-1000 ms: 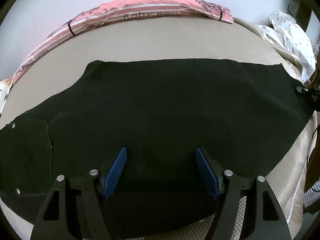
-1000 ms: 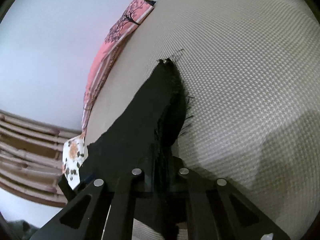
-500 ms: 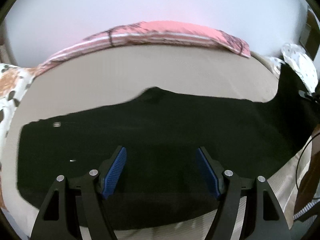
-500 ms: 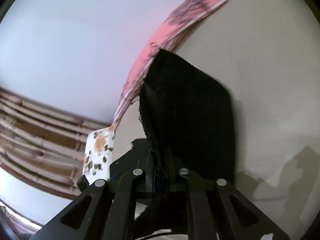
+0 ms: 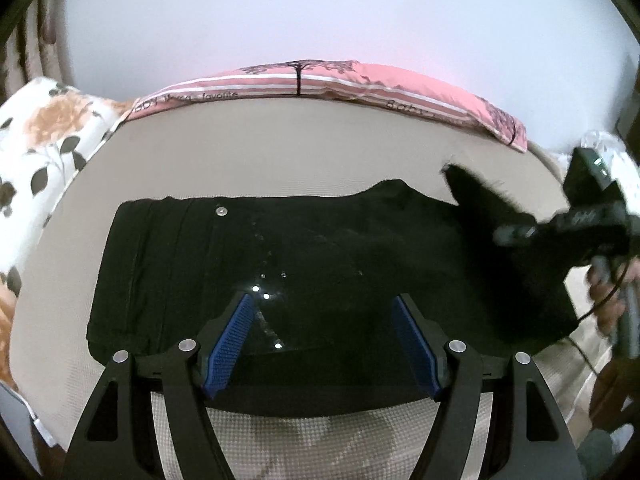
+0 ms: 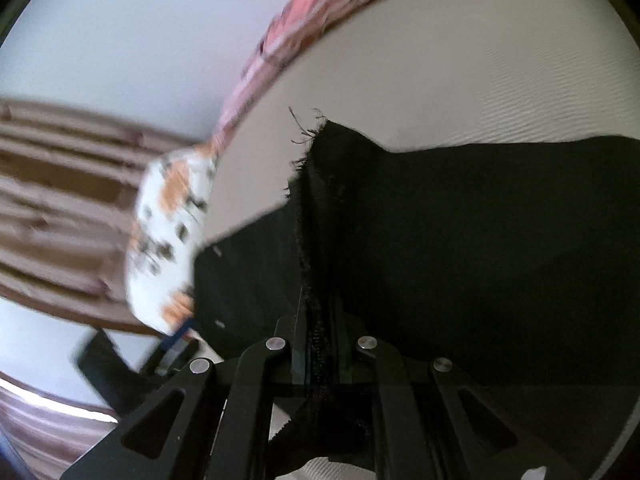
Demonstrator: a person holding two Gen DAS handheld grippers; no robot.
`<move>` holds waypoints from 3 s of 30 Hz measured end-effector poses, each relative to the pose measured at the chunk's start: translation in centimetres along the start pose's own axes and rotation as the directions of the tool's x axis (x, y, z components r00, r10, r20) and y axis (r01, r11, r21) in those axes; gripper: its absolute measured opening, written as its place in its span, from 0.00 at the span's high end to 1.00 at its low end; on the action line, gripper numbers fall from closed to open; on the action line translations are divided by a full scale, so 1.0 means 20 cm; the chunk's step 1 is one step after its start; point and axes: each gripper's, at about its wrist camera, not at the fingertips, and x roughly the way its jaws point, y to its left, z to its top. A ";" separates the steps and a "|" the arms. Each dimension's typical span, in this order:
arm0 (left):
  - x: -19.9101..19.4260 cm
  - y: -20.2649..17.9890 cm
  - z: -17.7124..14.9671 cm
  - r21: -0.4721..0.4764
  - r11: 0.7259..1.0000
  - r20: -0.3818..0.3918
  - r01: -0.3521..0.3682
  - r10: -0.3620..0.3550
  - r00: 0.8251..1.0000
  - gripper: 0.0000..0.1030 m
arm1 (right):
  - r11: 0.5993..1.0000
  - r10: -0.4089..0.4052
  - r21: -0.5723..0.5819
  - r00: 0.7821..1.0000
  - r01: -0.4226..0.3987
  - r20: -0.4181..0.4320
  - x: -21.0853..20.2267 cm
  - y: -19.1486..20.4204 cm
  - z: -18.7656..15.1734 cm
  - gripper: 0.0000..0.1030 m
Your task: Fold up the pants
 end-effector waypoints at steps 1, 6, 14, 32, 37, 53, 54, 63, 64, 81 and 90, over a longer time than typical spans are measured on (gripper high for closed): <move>0.00 0.01 0.00 -0.009 1.000 0.003 0.012 -0.012 1.000 0.30 | 0.999 -0.030 -0.030 0.999 0.030 -0.021 0.06 0.03 -0.01 0.93; 0.02 0.02 0.00 -0.024 0.998 -0.014 0.060 -0.061 0.998 0.30 | 0.983 -0.149 -0.122 0.986 0.140 -0.070 0.23 0.09 -0.07 0.82; 0.06 -0.02 0.00 -0.055 0.984 -0.062 0.169 -0.173 0.983 0.30 | 0.984 -0.080 -0.169 0.992 0.062 -0.100 0.14 0.15 -0.13 0.55; 0.41 -0.14 0.06 -0.416 0.807 -0.273 0.420 -0.551 0.789 0.36 | 0.996 -0.024 0.084 0.990 0.013 0.140 -0.38 -0.18 -0.23 0.53; 0.48 -0.14 0.05 -0.438 0.794 -0.287 0.421 -0.568 0.772 0.39 | 0.994 -0.010 0.107 0.988 -0.006 0.153 -0.40 -0.21 -0.23 0.53; 0.70 -0.19 0.01 -0.562 0.622 -0.260 0.544 -0.758 0.598 0.40 | 0.985 0.009 0.166 0.982 -0.040 0.187 -0.43 -0.28 -0.22 0.53; 0.70 -0.20 0.00 -0.569 0.613 -0.263 0.548 -0.767 0.585 0.40 | 0.985 0.008 0.169 0.982 -0.040 0.189 -0.43 -0.28 -0.22 0.53; 0.70 -0.14 0.01 -0.555 0.672 -0.310 0.491 -0.715 0.627 0.47 | 0.984 0.007 0.173 0.982 -0.041 0.190 -0.42 -0.29 -0.21 0.52; 0.71 -0.14 0.00 -0.556 0.670 -0.309 0.493 -0.716 0.626 0.48 | 0.983 0.009 0.180 0.982 -0.044 0.190 -0.42 -0.30 -0.21 0.52; 0.64 -0.31 0.03 -0.413 0.795 -0.310 0.444 -0.581 0.752 0.97 | 0.982 -0.143 0.140 0.981 0.124 0.134 -0.47 -0.28 -0.25 0.51; 0.58 -0.32 -0.05 -0.308 0.866 -0.328 0.395 -0.486 0.810 0.97 | 0.945 -0.325 -0.021 0.945 0.326 0.028 -0.43 -0.22 -0.36 0.53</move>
